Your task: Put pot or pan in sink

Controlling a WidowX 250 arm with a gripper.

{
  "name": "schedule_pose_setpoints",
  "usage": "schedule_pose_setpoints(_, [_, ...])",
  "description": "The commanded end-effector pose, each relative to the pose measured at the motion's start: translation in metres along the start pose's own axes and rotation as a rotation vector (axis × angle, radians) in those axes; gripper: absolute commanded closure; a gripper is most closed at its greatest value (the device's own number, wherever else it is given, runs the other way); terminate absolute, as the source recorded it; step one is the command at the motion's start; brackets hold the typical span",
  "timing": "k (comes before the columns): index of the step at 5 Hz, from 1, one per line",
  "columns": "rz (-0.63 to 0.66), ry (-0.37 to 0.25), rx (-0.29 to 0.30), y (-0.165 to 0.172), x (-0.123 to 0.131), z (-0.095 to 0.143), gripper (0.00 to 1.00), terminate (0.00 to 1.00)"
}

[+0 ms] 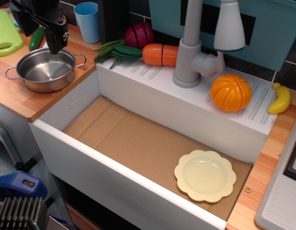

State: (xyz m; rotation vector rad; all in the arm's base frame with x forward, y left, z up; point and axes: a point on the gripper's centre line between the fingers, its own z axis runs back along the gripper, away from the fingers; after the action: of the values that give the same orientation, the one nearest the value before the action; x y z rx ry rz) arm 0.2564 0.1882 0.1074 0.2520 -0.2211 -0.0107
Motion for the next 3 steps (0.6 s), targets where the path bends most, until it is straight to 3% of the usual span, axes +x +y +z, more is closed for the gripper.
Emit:
schedule_pose_setpoints(1, [0.000,0.000,0.000,0.000,0.000,0.000,0.00,0.00])
schedule_pose_setpoints(3, [0.029,0.015,-0.036,-0.001,-0.003,-0.036,0.00,0.00])
